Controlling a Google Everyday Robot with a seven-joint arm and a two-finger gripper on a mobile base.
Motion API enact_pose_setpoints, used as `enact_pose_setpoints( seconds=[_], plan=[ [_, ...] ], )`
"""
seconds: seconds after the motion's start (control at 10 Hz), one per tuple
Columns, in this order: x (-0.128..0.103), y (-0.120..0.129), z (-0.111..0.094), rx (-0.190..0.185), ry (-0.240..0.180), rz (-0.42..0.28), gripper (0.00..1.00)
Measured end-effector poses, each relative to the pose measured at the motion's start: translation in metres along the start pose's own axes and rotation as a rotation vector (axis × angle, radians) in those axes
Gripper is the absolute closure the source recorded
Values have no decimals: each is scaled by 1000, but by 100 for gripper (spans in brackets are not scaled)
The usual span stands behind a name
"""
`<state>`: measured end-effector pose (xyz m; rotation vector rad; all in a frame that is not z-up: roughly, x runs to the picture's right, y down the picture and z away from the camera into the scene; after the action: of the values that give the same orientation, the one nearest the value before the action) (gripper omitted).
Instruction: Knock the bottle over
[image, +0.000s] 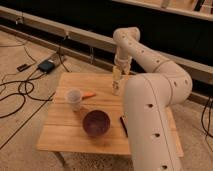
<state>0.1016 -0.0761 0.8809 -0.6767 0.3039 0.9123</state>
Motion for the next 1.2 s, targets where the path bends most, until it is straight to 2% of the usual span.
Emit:
enact_pose_setpoints(
  seconds=[0.4,0.6,0.7,0.8,1.0,1.2],
  plan=[
    [-14,5,2,1,-7,-13,35],
    [-23,15,0,1,-28,3,35],
    [-24,21,-1,14,-23,27,35],
    [-21,26,1,38,-1,65,35],
    [-9,50,5,99,69,173,35],
    [5,84,6,128,132,275,35]
  ],
)
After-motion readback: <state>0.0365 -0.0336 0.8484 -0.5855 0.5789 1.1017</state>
